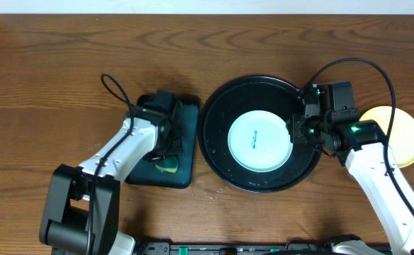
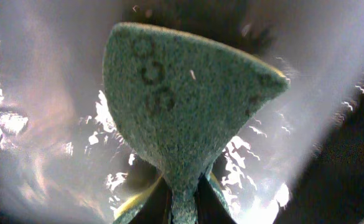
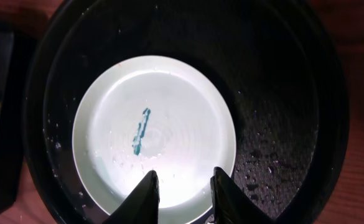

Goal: Clean dirty plates on tray and stack at the side
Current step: 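Scrub the mint plate with the sponge held in the left gripper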

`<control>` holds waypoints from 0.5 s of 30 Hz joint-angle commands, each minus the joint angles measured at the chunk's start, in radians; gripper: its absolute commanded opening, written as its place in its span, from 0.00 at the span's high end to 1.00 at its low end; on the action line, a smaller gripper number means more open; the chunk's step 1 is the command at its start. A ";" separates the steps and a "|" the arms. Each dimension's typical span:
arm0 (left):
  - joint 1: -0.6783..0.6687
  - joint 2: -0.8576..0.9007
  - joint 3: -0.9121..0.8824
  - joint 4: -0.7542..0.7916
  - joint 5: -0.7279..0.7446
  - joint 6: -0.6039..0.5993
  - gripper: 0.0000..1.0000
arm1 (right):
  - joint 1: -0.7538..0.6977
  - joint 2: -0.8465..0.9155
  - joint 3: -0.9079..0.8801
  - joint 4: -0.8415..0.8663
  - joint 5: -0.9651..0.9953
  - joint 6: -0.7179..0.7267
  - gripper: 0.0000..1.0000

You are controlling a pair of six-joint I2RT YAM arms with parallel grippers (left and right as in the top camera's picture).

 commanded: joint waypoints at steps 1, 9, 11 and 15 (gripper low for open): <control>0.002 -0.038 0.134 -0.074 0.047 0.064 0.93 | -0.011 0.015 0.006 -0.002 -0.003 0.010 0.75; -0.011 -0.048 0.358 -0.195 0.232 0.089 0.93 | -0.068 0.186 0.006 -0.002 -0.021 0.019 0.77; -0.027 -0.048 0.365 -0.179 0.263 0.089 0.93 | -0.089 0.245 0.005 -0.001 -0.055 0.019 0.76; -0.080 -0.038 0.364 -0.137 0.267 0.081 0.92 | -0.137 0.345 0.005 0.000 -0.108 0.016 0.73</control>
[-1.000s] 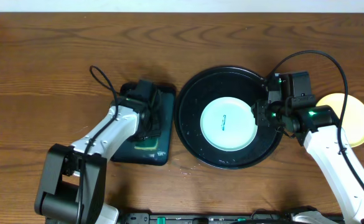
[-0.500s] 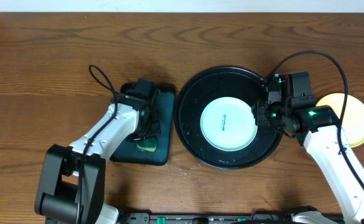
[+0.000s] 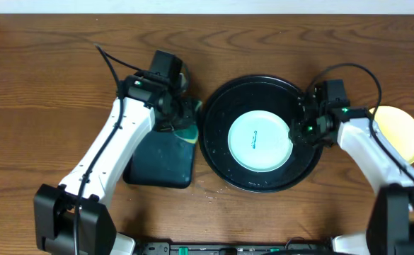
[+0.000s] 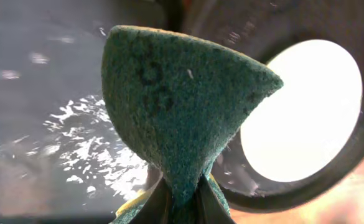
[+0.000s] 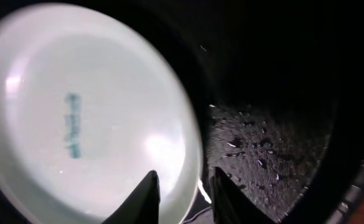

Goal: Clean dirty plates on tray and stack at the side
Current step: 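Scrub the mint plate with the sponge held in the left gripper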

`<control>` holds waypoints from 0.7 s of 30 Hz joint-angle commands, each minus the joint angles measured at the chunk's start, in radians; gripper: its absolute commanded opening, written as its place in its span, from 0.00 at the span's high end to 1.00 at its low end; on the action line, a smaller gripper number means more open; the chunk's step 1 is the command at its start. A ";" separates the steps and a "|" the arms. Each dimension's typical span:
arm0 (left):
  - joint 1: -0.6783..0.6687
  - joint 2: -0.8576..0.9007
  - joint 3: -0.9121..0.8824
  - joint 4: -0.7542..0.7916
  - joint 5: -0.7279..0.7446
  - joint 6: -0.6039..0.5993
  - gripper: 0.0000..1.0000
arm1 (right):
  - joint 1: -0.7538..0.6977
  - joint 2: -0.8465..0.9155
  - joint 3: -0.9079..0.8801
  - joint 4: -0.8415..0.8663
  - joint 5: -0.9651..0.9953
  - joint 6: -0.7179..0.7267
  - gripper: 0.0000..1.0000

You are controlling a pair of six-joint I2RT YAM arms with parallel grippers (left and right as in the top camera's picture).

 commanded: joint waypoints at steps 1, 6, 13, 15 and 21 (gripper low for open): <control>-0.058 0.003 0.014 0.031 0.054 0.011 0.93 | -0.042 0.071 0.005 0.002 -0.089 -0.008 0.73; -0.158 0.039 0.011 0.127 0.053 -0.039 0.92 | -0.054 0.169 0.005 0.020 -0.167 -0.046 0.80; -0.256 0.129 0.010 0.248 0.053 -0.127 0.92 | -0.051 0.188 0.006 0.055 -0.122 -0.024 0.99; -0.278 0.162 0.010 0.275 0.054 -0.174 0.93 | -0.051 0.179 0.006 0.055 -0.104 -0.015 0.99; -0.351 0.263 0.010 0.410 0.103 -0.240 0.93 | -0.051 0.164 0.006 0.051 -0.092 -0.014 0.99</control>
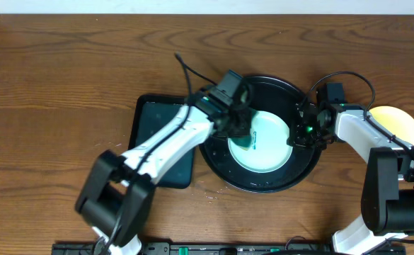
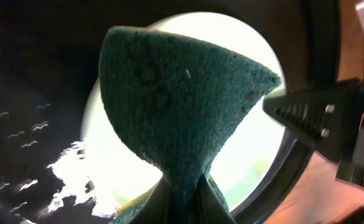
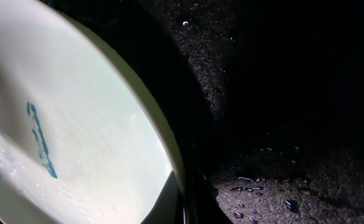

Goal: Clean dirty plates on tray and stack at the side
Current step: 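Scrub the mint plate with the sponge held in the left gripper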

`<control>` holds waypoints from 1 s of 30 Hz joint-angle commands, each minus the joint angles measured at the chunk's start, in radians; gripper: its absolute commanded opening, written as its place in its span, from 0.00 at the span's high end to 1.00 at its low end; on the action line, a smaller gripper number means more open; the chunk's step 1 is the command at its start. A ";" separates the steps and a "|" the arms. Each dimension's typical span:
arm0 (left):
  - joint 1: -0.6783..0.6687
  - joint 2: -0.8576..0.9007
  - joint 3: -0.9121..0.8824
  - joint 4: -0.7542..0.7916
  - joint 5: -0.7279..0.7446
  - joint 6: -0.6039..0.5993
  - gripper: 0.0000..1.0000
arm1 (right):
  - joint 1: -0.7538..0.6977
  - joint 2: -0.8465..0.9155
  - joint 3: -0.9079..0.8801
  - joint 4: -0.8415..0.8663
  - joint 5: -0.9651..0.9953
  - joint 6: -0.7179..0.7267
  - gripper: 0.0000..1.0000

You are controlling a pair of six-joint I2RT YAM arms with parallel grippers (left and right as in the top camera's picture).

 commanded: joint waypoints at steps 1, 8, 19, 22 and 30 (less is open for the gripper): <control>-0.047 0.060 0.010 0.058 0.056 -0.069 0.92 | 0.000 -0.001 -0.002 0.004 0.043 0.014 0.99; -0.105 0.211 0.010 0.154 0.061 -0.114 0.93 | 0.014 -0.001 -0.002 0.005 0.050 0.037 0.99; -0.037 0.290 0.020 -0.142 -0.335 -0.115 0.93 | 0.016 -0.001 -0.002 0.000 0.051 0.037 0.99; -0.028 0.276 0.038 -0.230 -0.525 -0.114 0.93 | 0.016 -0.001 -0.002 0.000 0.051 0.037 0.99; -0.034 0.274 0.056 -0.215 -0.589 -0.073 0.92 | 0.015 -0.001 -0.002 -0.001 0.085 0.036 0.99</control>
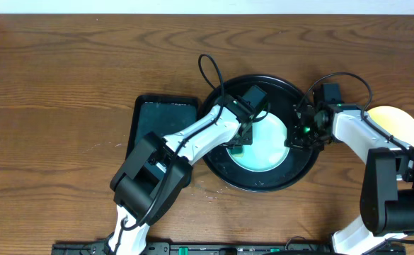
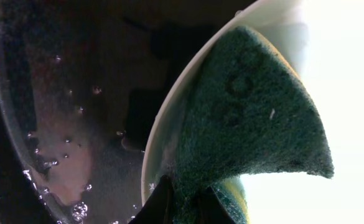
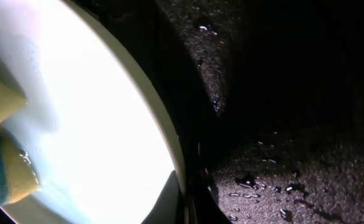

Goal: Clean dirty plates on tray and stack at the side
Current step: 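Scrub the mint plate with the sponge held in the left gripper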

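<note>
A white plate (image 1: 267, 145) lies in the round black tray (image 1: 224, 106). My left gripper (image 1: 240, 134) is shut on a green and yellow sponge (image 1: 238, 144), which presses on the plate's left part. In the left wrist view the sponge (image 2: 250, 118) covers the plate's rim and fills the space ahead of the left gripper (image 2: 185, 202). My right gripper (image 1: 294, 136) is shut on the plate's right rim, one finger above it and one under it. The right wrist view shows the right gripper (image 3: 185, 199), the bright plate (image 3: 94, 106) and the sponge (image 3: 1, 168) at the far side.
A black rectangular tray (image 1: 157, 134) lies left of the round one. A yellow plate (image 1: 399, 126) sits on the table at the far right. The round tray's floor (image 3: 281, 93) is wet with droplets. Cables loop above both arms.
The sponge was held just over the plate; now it presses on the plate's left part. The blue streak no longer shows in the right wrist view. My right gripper has stayed on the rim.
My left gripper held the sponge over the rectangular tray while the right one stood open near the plate's right edge. Then the sponge was by the round tray. Then it was over the plate, with the right gripper shut on the rim. Now it is on the plate.
</note>
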`<control>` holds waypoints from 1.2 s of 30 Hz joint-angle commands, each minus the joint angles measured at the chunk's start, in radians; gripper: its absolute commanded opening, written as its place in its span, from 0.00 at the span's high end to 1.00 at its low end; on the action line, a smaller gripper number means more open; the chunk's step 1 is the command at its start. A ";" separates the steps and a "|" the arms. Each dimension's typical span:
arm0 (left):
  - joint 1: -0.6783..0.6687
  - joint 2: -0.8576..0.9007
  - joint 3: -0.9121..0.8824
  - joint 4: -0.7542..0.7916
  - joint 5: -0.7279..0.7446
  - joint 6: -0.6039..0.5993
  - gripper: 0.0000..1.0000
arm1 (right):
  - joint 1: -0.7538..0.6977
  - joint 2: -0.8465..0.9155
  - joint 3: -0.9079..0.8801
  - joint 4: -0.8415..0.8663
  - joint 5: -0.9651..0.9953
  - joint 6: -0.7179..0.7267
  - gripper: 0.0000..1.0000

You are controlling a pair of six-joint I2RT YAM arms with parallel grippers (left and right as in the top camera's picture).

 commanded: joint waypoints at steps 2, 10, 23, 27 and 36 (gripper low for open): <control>0.046 0.067 -0.052 0.011 -0.084 0.027 0.92 | -0.005 0.002 -0.002 0.013 0.085 0.010 0.99; 0.030 0.068 -0.053 0.277 0.493 -0.023 0.92 | 0.000 0.002 -0.002 0.015 0.085 0.002 0.99; -0.051 0.098 -0.053 0.401 0.515 -0.054 0.92 | 0.023 0.002 -0.002 0.013 0.084 0.003 0.99; -0.026 0.100 -0.053 0.281 0.364 -0.054 0.92 | 0.023 0.002 -0.002 0.008 0.084 0.003 0.99; 0.060 0.087 -0.051 -0.015 -0.157 -0.035 0.93 | 0.023 0.002 -0.002 -0.002 0.085 0.002 0.99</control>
